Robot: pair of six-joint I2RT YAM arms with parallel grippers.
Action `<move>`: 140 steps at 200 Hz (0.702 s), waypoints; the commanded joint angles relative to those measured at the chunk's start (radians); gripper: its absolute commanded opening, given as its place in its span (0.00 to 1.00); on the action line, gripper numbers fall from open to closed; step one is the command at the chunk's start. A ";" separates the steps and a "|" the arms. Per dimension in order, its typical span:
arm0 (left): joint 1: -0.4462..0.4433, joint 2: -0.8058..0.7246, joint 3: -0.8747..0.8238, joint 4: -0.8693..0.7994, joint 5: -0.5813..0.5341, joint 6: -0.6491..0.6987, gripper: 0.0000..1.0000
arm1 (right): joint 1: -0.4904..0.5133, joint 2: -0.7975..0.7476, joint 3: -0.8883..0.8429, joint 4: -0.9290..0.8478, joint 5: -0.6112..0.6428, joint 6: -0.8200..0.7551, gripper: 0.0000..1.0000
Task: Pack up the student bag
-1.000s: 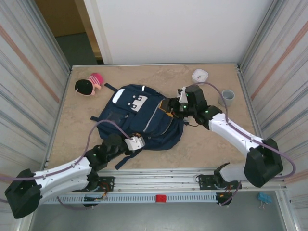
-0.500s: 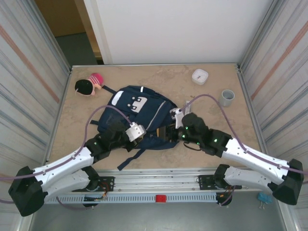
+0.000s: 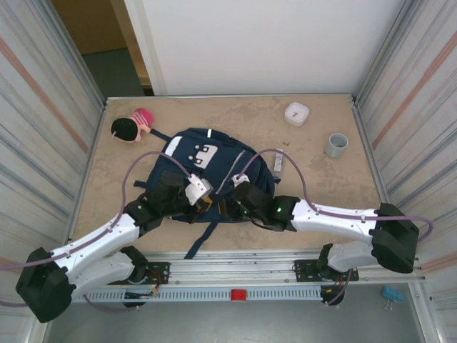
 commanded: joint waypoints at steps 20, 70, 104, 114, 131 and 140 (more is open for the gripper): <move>0.004 0.007 0.062 0.055 0.145 -0.054 0.00 | 0.012 0.074 0.058 0.114 0.099 -0.025 0.44; 0.003 0.021 0.062 0.088 0.172 -0.080 0.00 | 0.013 0.099 0.097 0.082 0.164 -0.029 0.22; 0.008 0.012 0.061 0.062 0.094 -0.089 0.00 | -0.002 0.029 0.068 -0.016 0.231 -0.017 0.07; 0.015 0.012 0.063 0.048 0.082 -0.089 0.00 | -0.014 0.000 0.048 -0.023 0.220 -0.013 0.05; 0.023 0.009 0.065 0.030 0.058 -0.087 0.00 | -0.048 -0.042 0.024 -0.046 0.177 -0.008 0.00; 0.023 0.008 0.067 0.021 0.051 -0.083 0.00 | -0.071 -0.059 0.020 -0.067 0.153 -0.009 0.00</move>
